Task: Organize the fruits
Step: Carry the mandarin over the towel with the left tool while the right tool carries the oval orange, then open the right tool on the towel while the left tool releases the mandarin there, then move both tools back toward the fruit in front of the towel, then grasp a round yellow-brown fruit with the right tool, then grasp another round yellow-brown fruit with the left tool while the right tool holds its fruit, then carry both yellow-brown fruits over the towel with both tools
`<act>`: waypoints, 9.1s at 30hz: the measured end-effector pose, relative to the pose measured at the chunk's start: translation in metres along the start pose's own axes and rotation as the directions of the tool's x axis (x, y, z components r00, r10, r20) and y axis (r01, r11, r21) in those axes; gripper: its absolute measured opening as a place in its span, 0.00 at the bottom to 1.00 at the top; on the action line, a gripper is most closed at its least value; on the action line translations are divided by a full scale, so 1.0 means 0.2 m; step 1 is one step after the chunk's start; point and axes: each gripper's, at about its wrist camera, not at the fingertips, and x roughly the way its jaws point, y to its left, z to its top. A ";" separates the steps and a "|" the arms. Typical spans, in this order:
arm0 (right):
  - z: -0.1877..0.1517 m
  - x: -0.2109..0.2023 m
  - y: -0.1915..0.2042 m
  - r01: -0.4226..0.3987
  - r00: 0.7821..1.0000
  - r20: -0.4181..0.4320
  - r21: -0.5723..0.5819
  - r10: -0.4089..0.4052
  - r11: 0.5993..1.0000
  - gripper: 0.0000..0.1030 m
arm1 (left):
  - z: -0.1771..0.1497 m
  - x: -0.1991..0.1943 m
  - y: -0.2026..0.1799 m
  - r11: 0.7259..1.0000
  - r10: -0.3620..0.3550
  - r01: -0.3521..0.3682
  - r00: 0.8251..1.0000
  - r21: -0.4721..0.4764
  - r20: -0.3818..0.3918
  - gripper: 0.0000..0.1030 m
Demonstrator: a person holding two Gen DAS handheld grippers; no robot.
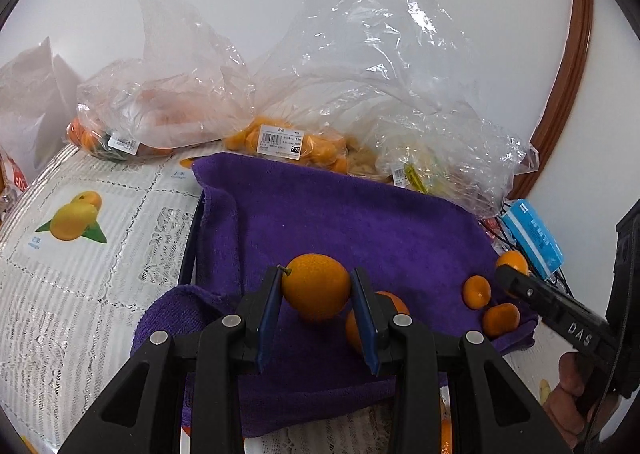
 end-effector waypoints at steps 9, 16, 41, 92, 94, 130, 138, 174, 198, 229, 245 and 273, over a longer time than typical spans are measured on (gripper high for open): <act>-0.05 0.07 0.11 -0.020 0.999 -0.051 -0.077 0.016 0.997 0.32 | -0.01 0.02 -0.01 1.000 0.001 -0.001 1.000 0.012 -0.017 0.32; -0.06 0.11 0.13 -0.021 0.997 -0.080 -0.086 0.014 0.996 0.32 | -0.01 0.04 -0.03 1.000 0.007 -0.007 0.999 0.026 -0.036 0.32; -0.07 0.13 0.13 0.025 0.996 -0.077 -0.123 -0.035 0.992 0.32 | -0.02 0.08 -0.02 1.000 0.001 0.001 0.997 0.022 -0.075 0.35; -0.38 -0.21 0.18 0.010 0.998 -0.068 -0.039 -0.013 0.999 0.41 | -0.28 -0.32 0.10 0.997 0.046 -0.046 0.999 -0.057 0.015 0.46; -0.39 -0.19 0.22 0.029 0.996 -0.079 -0.080 -0.036 0.996 0.41 | -0.29 -0.32 0.09 0.998 0.055 -0.055 0.998 -0.042 0.013 0.46; -0.37 -0.15 0.20 0.043 0.995 -0.084 -0.030 -0.045 0.999 0.27 | -0.32 -0.29 0.03 0.999 -0.022 0.021 0.997 -0.028 -0.068 0.46; -0.37 -0.19 0.20 0.056 0.997 -0.042 -0.037 -0.058 0.998 0.27 | -0.35 -0.27 -0.03 0.995 -0.092 0.095 0.989 0.022 -0.113 0.46; -0.43 -0.27 -0.01 0.082 0.993 -0.088 -0.021 -0.083 0.996 0.27 | -0.43 -0.04 -0.42 0.926 0.063 0.029 0.971 0.375 -0.231 0.26; -0.41 -0.31 0.03 -0.008 1.000 -0.026 -0.036 0.007 0.999 0.27 | -0.34 -0.23 -0.23 0.975 -0.141 0.148 0.989 0.165 -0.055 0.24; -0.41 -0.37 0.05 -0.050 0.998 0.045 -0.019 0.051 0.999 0.27 | -0.30 -0.34 -0.22 0.976 -0.168 0.161 0.985 0.145 0.037 0.24; -0.04 -0.39 0.22 -0.071 0.990 0.113 -0.071 0.079 0.995 0.27 | 0.01 -0.39 -0.14 0.996 -0.027 0.017 0.994 0.093 0.105 0.24; 0.08 -0.11 0.08 -0.029 0.992 0.122 -0.017 0.031 0.999 0.27 | 0.08 -0.05 0.06 0.999 0.030 -0.027 0.996 -0.038 0.078 0.24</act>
